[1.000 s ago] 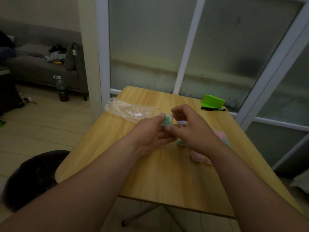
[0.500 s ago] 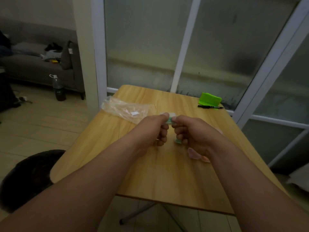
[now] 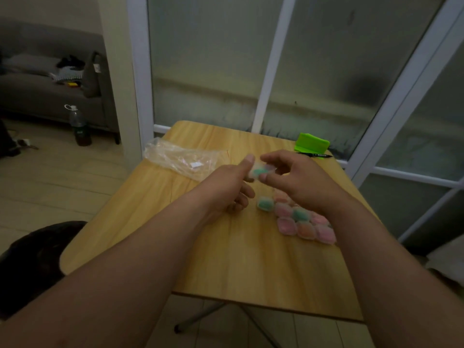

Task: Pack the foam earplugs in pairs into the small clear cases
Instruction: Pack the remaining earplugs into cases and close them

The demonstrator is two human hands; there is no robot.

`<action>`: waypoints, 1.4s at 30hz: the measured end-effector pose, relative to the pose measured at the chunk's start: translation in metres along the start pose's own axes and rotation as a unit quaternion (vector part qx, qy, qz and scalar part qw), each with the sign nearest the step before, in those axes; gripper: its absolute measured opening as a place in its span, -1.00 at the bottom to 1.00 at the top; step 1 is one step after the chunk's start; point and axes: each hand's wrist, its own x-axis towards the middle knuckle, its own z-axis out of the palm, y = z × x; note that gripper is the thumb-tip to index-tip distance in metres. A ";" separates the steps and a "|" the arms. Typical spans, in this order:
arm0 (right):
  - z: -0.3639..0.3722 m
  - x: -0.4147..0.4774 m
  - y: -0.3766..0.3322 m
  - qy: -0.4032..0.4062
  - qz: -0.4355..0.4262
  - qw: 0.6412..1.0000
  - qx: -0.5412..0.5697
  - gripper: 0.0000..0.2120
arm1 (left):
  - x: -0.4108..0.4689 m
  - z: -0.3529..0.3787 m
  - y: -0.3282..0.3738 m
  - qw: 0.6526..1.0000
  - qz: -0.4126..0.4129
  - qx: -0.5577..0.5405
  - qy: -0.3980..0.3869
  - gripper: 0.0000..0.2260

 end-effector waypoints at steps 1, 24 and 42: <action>0.000 0.003 0.007 0.030 0.015 0.999 -0.008 -0.57 | 0.003 -0.001 0.002 1.000 -0.004 -0.008 0.027 -0.43; 0.043 0.024 0.013 0.039 0.065 0.994 -0.078 -0.81 | 0.022 -0.079 0.001 0.948 0.018 -0.190 0.253 -0.83; 0.148 0.038 -0.143 0.009 -0.012 0.999 0.038 -0.82 | -0.070 -0.227 0.004 0.886 0.099 -0.164 0.423 -0.85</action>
